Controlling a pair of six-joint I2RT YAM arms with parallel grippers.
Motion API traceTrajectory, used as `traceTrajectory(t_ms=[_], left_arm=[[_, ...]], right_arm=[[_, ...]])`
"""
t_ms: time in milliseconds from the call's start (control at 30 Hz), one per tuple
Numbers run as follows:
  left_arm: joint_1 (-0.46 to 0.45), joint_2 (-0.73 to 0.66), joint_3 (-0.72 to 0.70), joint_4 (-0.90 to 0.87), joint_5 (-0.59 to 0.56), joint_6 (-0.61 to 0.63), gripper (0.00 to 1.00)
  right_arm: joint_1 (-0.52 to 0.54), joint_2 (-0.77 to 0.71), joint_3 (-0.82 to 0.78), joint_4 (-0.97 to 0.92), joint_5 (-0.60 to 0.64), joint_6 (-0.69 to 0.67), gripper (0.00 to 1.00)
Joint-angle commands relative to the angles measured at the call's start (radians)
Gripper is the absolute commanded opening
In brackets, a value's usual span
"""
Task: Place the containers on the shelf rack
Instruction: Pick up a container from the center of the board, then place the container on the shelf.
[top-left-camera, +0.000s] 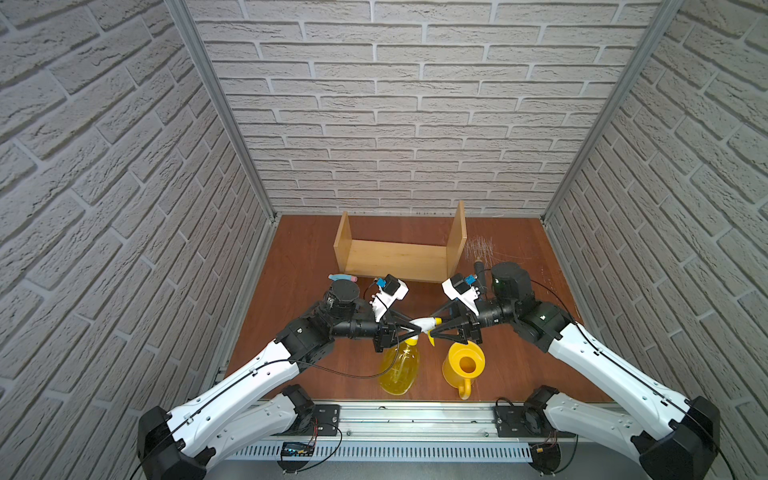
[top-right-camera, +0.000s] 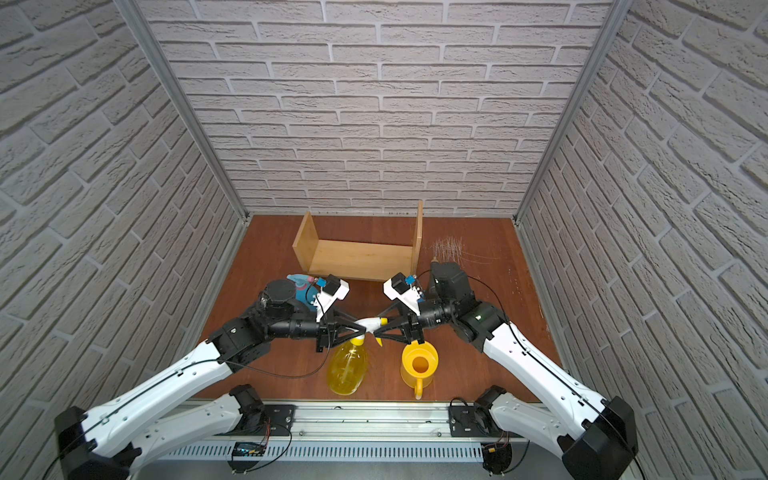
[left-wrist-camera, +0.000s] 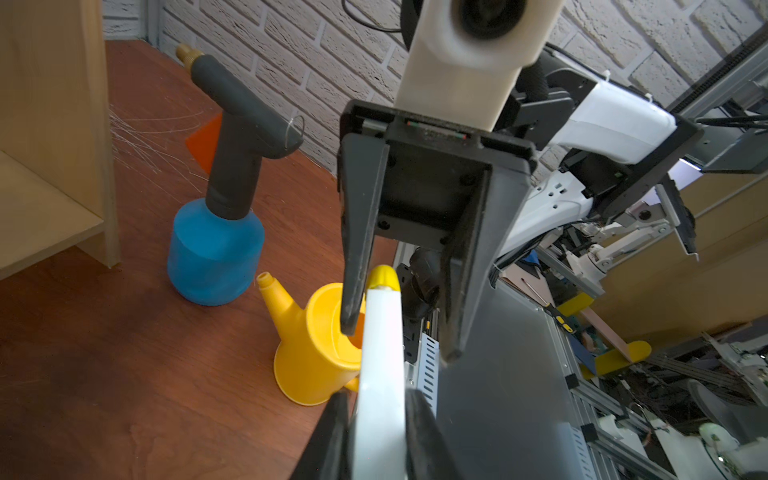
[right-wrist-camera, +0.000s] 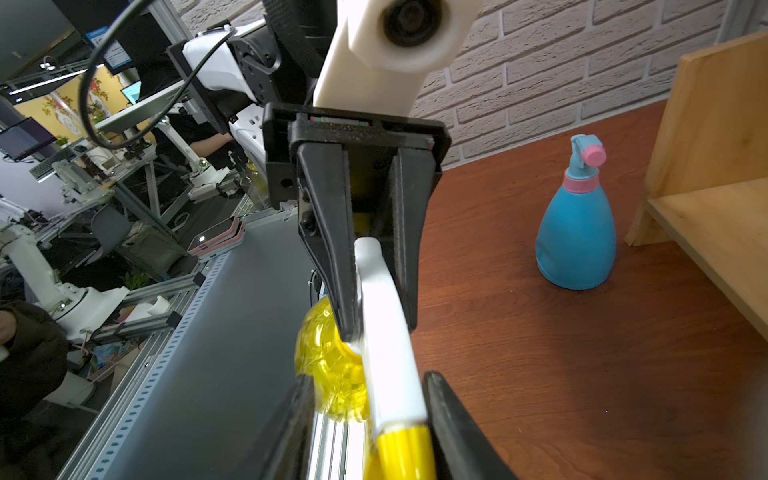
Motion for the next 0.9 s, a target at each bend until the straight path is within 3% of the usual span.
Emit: traceTrajectory(t_ms=[0,133,267,400,600,867], left_arm=[[0.001,-0.043,0.010,0.037,-0.105,0.021,0.00],[0.001,-0.076,-0.016,0.108,-0.264,0.025,0.00],[-0.005,-0.067,-0.053,0.256,-0.415,0.045,0.00],[-0.020,0.020,-0.045,0.401,-0.530,0.091,0.00],[-0.027,0.205,0.055,0.508,-0.672,0.177,0.00],[0.010,0.429,0.183,0.665,-0.700,0.233,0.00]], right_arm=[[0.005,-0.068,-0.025,0.079,0.116,0.038,0.51],[0.005,-0.200,-0.085,0.130,0.275,0.065,0.56],[0.005,-0.389,-0.195,0.238,0.464,0.108,0.67],[0.006,-0.561,-0.316,0.374,0.587,0.152,0.77],[0.007,-0.698,-0.398,0.443,0.709,0.185,0.79],[0.007,-0.768,-0.426,0.445,0.777,0.185,0.80]])
